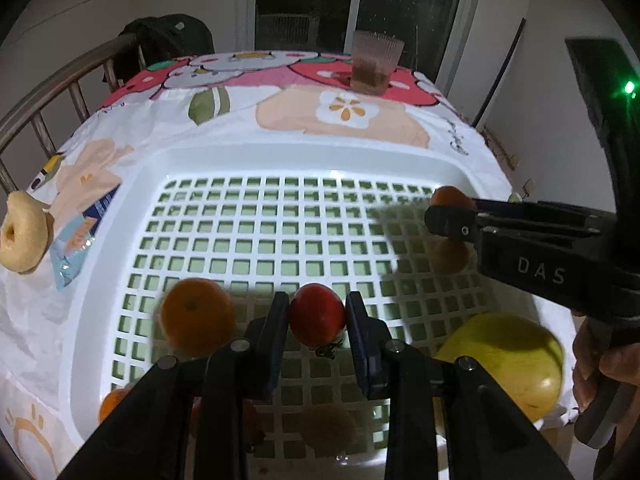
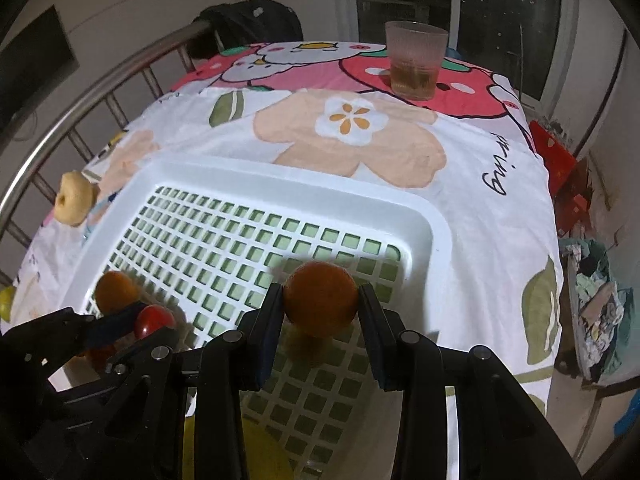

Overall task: Organize fruits
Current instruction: 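Carry the mandarin and tomato over the white basket and open both grippers, then withdraw both grippers and move toward the remaining mandarin and tomato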

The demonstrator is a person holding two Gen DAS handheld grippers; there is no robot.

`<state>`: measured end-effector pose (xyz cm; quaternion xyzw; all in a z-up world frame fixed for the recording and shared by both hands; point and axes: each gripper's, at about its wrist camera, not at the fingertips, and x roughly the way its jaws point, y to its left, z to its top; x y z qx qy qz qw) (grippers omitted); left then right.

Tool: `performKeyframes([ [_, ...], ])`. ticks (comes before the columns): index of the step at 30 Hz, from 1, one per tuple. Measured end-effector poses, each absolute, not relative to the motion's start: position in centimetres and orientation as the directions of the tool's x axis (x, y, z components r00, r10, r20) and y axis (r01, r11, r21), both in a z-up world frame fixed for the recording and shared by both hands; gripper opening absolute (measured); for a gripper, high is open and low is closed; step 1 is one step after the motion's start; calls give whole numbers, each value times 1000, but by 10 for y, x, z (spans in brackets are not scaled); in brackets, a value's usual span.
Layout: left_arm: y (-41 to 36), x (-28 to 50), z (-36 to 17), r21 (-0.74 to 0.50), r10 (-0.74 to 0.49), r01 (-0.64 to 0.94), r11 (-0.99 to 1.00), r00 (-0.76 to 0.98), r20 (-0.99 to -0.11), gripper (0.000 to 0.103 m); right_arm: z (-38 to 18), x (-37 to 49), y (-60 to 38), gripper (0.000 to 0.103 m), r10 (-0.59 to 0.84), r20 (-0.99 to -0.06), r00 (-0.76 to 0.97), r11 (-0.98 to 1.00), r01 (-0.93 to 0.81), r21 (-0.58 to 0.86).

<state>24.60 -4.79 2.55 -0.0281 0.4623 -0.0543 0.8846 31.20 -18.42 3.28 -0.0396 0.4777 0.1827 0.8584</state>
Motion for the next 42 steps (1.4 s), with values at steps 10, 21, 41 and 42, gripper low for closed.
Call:
performKeyframes([
  [10, -46, 235, 40, -113, -133, 71, 991, 610, -781, 79, 30, 308, -178, 73, 221, -837, 501, 933, -358, 32],
  [21, -6, 157, 128, -147, -88, 8, 989, 836, -542, 103, 121, 258, -210, 95, 356, -654, 667, 928, -336, 163],
  [41, 32, 26, 195, -186, -96, 40, 982, 947, -307, 103, 218, 96, -228, 103, 513, -337, 790, 859, -465, 217],
  [42, 32, 20, 194, -185, -95, 39, 982, 948, -303, 103, 218, 90, -228, 103, 516, -333, 789, 856, -471, 212],
])
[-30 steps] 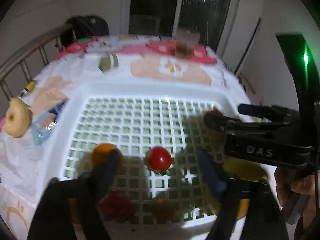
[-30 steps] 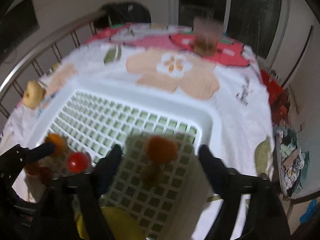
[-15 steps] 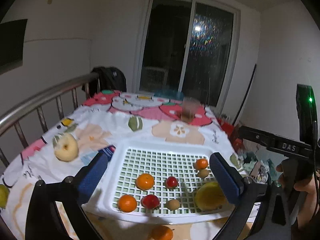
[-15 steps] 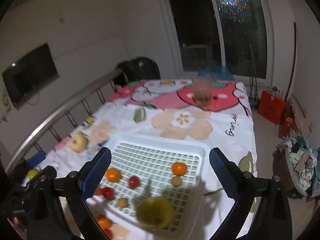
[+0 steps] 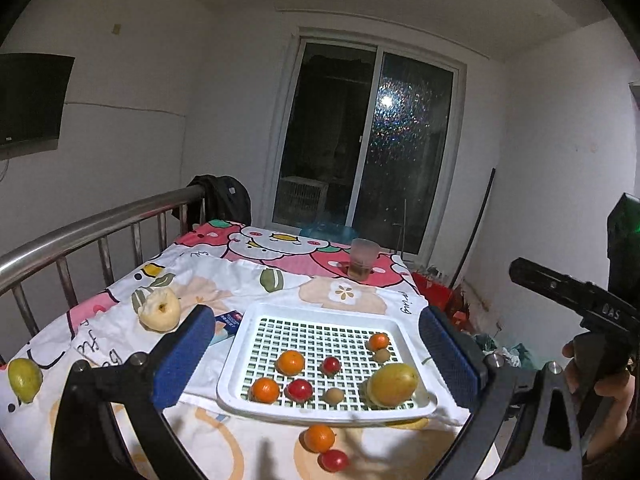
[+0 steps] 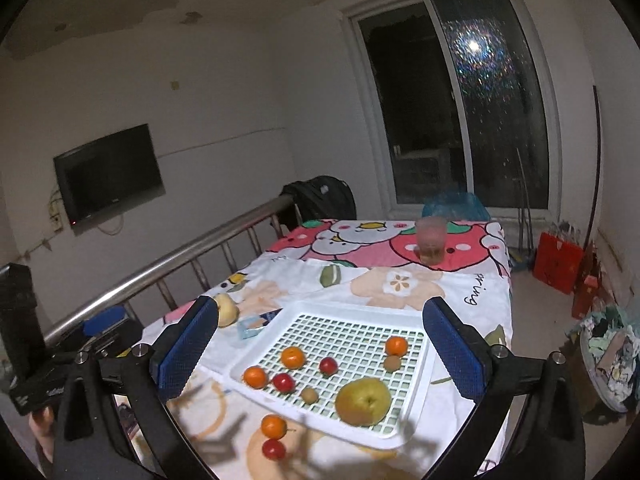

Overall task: Organize fruits
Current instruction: 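Withdraw both grippers and move toward the remaining mandarin and tomato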

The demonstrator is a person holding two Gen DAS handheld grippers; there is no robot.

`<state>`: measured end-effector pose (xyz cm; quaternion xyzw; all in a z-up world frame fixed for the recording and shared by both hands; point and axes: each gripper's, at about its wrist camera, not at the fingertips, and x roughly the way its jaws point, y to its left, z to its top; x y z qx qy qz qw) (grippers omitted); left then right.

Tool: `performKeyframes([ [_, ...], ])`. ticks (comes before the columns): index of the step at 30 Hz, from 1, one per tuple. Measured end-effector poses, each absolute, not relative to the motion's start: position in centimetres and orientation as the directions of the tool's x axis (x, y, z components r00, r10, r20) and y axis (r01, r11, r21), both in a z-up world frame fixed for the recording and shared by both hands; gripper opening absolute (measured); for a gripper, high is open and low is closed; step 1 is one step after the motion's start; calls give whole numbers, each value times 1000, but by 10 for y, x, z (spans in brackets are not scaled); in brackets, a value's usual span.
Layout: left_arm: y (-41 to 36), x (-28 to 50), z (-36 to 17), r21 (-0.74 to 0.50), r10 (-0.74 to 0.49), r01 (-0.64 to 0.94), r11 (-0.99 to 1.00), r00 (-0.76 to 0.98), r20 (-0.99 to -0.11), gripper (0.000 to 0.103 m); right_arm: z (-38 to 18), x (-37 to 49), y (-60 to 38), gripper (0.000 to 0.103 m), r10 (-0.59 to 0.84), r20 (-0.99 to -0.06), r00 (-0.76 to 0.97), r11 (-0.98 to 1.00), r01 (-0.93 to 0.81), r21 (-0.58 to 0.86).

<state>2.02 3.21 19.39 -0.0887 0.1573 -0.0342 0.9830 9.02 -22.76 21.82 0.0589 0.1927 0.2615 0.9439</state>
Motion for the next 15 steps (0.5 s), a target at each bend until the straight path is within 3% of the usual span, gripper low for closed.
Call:
performKeyframes([
  [15, 37, -37, 180, -145, -93, 53, 988, 953, -289, 103, 196, 10, -211, 103, 529, -327, 783, 845, -522, 114],
])
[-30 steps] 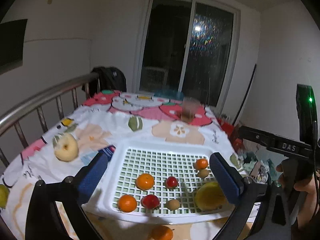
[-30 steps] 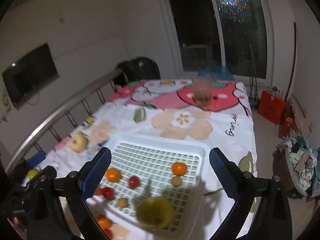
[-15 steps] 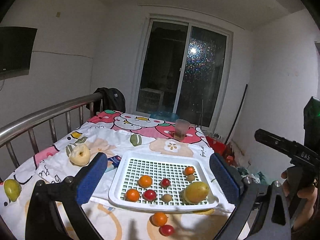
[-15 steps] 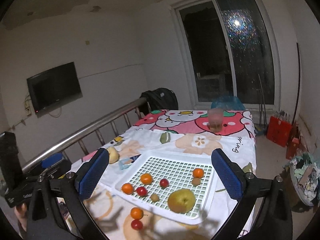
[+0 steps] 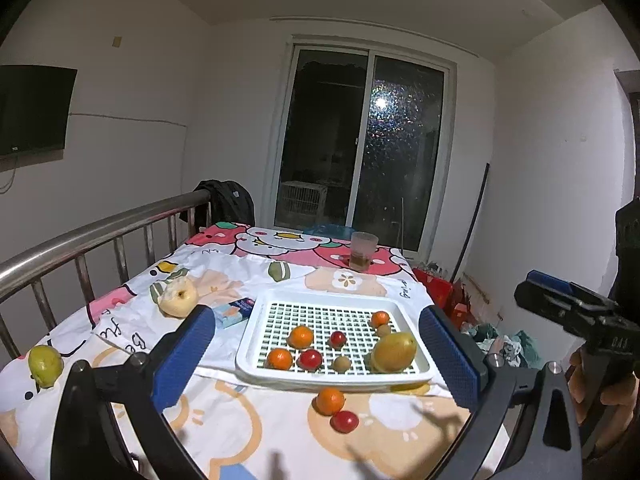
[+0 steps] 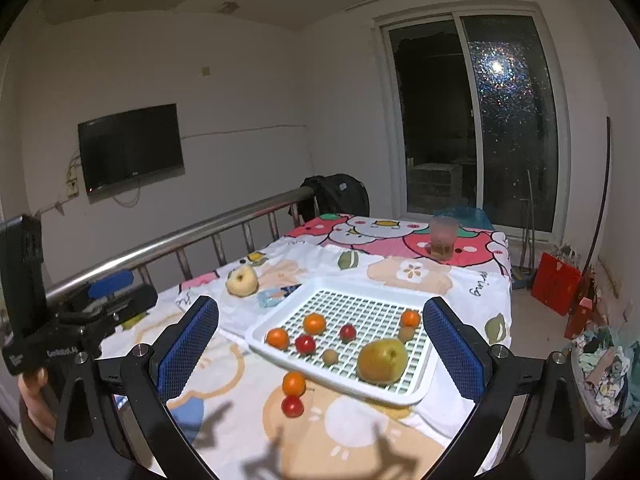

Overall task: Organize fruits
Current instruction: 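Withdraw both grippers and move toward the remaining mandarin and tomato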

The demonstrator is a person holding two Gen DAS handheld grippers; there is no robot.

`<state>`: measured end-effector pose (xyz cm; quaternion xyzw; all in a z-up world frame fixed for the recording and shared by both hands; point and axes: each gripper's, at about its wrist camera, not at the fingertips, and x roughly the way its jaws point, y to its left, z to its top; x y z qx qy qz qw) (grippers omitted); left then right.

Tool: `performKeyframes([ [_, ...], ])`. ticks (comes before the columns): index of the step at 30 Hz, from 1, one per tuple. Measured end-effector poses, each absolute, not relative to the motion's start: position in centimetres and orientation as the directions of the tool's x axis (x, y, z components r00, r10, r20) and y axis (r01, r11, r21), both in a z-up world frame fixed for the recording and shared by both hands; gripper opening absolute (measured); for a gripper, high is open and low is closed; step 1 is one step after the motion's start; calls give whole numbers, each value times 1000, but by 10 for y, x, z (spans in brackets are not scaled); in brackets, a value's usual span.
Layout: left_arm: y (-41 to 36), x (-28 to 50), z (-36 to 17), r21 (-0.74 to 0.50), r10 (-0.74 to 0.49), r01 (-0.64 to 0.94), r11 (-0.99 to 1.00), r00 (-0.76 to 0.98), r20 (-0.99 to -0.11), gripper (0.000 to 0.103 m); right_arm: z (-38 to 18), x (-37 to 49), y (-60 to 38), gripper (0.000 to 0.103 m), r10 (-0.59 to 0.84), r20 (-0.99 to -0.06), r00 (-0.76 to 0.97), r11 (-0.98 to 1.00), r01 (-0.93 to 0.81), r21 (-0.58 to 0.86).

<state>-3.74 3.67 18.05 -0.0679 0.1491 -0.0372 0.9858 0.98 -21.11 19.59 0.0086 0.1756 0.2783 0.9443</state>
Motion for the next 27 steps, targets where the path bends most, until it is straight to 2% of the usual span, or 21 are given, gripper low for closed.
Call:
performKeyframes([
  [7, 37, -45, 164, -119, -99, 63, 991, 939, -330, 103, 170, -3, -198, 103, 537, -365, 761, 835, -541, 101],
  [24, 58, -12, 94, -174, -83, -13, 985, 843, -532, 103, 79, 26, -153, 102, 517, -577, 632, 814, -573, 101],
  [26, 61, -3, 88, -195, -96, -18, 981, 824, -559, 103, 67, 33, -146, 100, 517, -605, 605, 808, -578, 112],
  [27, 61, 2, 85, -203, -100, -23, 979, 812, -575, 103, 62, 37, -142, 95, 516, -618, 593, 806, -581, 116],
])
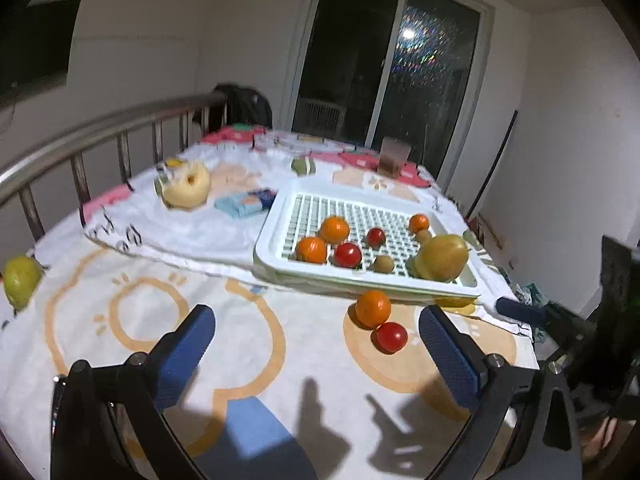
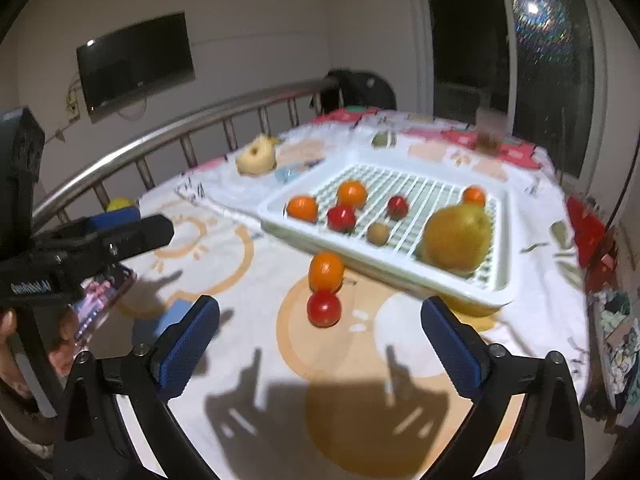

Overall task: Organize fruits
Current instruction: 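Withdraw both grippers and move toward the remaining mandarin and tomato, then grasp a cherry tomato with the right gripper while the left grasps a mandarin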

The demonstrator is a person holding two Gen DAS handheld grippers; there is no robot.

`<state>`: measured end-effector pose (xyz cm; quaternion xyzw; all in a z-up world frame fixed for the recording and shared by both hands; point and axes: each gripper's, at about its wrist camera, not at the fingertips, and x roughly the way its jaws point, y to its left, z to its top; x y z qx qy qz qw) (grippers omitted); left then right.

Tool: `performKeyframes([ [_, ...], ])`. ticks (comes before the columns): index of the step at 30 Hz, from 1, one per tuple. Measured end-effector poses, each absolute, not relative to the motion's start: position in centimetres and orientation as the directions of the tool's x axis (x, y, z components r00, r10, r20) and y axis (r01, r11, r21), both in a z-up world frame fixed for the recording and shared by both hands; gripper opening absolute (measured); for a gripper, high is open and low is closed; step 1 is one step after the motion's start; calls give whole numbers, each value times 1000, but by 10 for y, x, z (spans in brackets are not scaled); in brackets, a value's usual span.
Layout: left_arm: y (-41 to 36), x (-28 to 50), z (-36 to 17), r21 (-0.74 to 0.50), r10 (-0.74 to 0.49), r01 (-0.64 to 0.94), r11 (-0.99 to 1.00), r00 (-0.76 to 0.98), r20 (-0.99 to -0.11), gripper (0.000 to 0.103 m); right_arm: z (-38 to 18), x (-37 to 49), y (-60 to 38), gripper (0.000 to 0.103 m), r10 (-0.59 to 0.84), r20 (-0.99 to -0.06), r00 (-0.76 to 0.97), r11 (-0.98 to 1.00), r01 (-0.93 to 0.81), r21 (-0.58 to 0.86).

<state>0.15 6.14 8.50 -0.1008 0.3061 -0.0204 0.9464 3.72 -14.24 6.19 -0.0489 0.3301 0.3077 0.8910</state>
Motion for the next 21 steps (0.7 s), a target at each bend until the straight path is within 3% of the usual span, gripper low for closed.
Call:
performKeyframes([
  [8, 63, 36, 68, -269, -153, -36, 962, 745, -649, 103, 22, 71, -114, 65, 474, -729, 495, 801, -586, 122],
  [21, 48, 75, 44, -288, -208, -12, 958, 660, -722, 99, 1, 91, -98, 29, 429, -774, 465, 811, -576, 103],
])
